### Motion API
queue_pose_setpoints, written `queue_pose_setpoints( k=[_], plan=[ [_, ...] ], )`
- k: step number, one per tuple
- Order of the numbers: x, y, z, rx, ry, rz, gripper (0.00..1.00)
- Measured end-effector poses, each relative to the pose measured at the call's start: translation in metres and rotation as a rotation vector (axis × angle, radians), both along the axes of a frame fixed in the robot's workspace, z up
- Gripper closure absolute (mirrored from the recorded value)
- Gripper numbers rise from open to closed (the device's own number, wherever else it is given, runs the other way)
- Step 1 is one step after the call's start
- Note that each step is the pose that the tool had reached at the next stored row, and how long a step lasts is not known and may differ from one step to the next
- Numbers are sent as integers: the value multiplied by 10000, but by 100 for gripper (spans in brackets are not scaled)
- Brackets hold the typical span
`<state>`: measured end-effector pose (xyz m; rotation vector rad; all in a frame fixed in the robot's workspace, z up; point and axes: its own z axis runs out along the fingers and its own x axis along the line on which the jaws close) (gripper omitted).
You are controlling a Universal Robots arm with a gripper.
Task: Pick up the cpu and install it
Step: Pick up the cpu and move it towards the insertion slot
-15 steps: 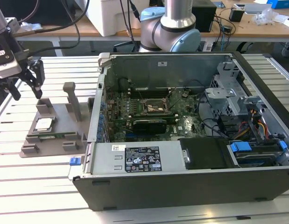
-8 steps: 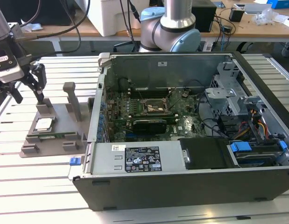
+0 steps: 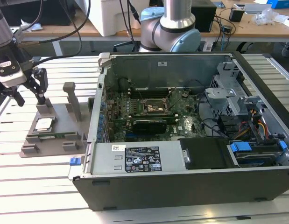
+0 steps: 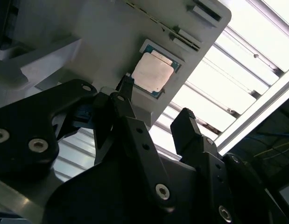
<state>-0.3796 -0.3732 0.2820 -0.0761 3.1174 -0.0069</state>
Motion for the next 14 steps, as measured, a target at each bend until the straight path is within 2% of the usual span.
queue_pose_setpoints(
  k=[14],
  plan=[
    [1,0,-165,-1,0,0,40]
  ],
)
